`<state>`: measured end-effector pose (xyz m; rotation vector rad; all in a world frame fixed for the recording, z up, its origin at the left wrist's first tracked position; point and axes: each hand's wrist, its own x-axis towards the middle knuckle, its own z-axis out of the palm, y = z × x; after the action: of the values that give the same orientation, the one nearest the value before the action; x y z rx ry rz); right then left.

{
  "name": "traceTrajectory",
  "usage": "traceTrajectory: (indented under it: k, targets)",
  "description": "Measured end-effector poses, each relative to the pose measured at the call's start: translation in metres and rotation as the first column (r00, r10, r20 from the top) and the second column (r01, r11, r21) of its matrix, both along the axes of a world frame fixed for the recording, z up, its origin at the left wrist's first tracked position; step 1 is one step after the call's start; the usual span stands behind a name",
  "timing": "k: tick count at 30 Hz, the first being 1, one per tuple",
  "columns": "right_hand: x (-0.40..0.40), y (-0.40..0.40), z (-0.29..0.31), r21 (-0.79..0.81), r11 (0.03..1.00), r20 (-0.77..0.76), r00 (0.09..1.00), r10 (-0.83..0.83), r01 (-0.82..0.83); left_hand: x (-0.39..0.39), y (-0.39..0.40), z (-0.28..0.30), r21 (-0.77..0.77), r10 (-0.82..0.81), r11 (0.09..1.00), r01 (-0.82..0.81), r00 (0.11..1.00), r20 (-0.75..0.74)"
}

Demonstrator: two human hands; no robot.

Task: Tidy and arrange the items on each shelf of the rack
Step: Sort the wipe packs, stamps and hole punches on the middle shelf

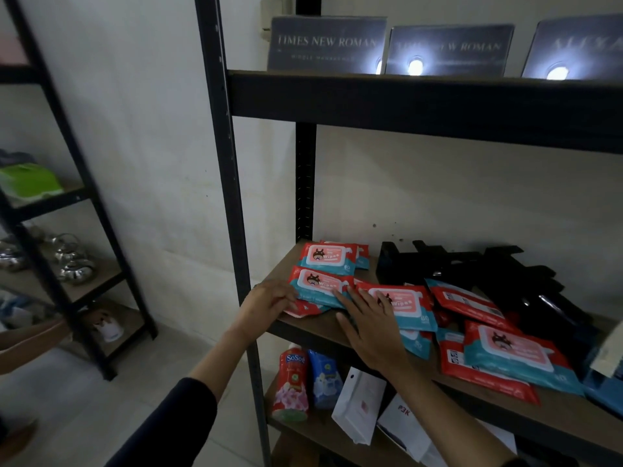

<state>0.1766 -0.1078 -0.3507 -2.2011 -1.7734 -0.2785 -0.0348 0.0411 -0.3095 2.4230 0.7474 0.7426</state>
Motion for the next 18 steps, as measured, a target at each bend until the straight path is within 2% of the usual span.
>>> traceTrajectory:
  k: [4, 9, 14, 18]
  targets:
    - [0.0, 0.001, 0.002, 0.001, 1.0, -0.026, 1.0, 0.012, -0.012, 0.001, 0.001, 0.034, -0.172, -0.036, 0.984, 0.045, 0.998, 0.053]
    - [-0.003, -0.002, 0.005, 0.01, 0.999, -0.055, 0.998, 0.034, -0.034, 0.024, 0.009, 0.074, -0.275, -0.095, 0.955, 0.112, 0.993, 0.074]
    - [-0.005, -0.006, 0.009, 0.076, 0.995, -0.124, 0.99, 0.066, -0.057, 0.056, 0.035, 0.101, -0.35, -0.121, 0.932, 0.091, 0.991, -0.064]
    - [-0.006, -0.011, 0.009, 0.251, 0.968, -0.321, 0.944, 0.074, 0.01, 0.086, 0.048, 0.088, -0.358, -0.14, 0.931, 0.067, 0.974, -0.18]
